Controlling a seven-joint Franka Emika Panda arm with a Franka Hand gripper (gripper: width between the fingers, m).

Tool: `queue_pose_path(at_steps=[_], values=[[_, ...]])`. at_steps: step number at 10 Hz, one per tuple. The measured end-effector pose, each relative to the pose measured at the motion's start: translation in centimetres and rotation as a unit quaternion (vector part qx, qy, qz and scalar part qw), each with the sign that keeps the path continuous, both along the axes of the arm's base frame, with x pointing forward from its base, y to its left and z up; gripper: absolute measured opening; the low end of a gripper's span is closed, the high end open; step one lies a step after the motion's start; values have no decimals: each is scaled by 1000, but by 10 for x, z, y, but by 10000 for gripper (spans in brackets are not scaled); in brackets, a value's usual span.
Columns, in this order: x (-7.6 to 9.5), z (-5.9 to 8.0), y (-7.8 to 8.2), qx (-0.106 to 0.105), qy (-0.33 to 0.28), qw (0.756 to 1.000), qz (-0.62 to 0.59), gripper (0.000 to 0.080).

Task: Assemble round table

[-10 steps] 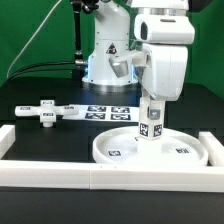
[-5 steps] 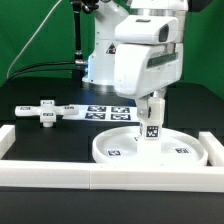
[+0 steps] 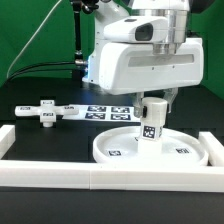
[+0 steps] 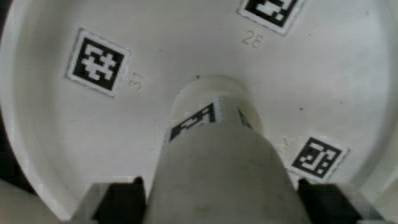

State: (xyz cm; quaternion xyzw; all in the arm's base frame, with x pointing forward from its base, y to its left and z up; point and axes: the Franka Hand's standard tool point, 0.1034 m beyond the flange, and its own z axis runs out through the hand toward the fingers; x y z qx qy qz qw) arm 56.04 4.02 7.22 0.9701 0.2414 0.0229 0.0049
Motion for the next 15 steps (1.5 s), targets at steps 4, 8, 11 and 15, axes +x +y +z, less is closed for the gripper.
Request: queue_pose_path(at_steps=[4,8,11,15], values=[[0,0,0,10,1,991,-131,409],[-4,-2,-1,44,10,909,-414,409],[-3,-2,-1,60,21,828,-558,409],[-3,-2,1,67,31,764,-641,409]])
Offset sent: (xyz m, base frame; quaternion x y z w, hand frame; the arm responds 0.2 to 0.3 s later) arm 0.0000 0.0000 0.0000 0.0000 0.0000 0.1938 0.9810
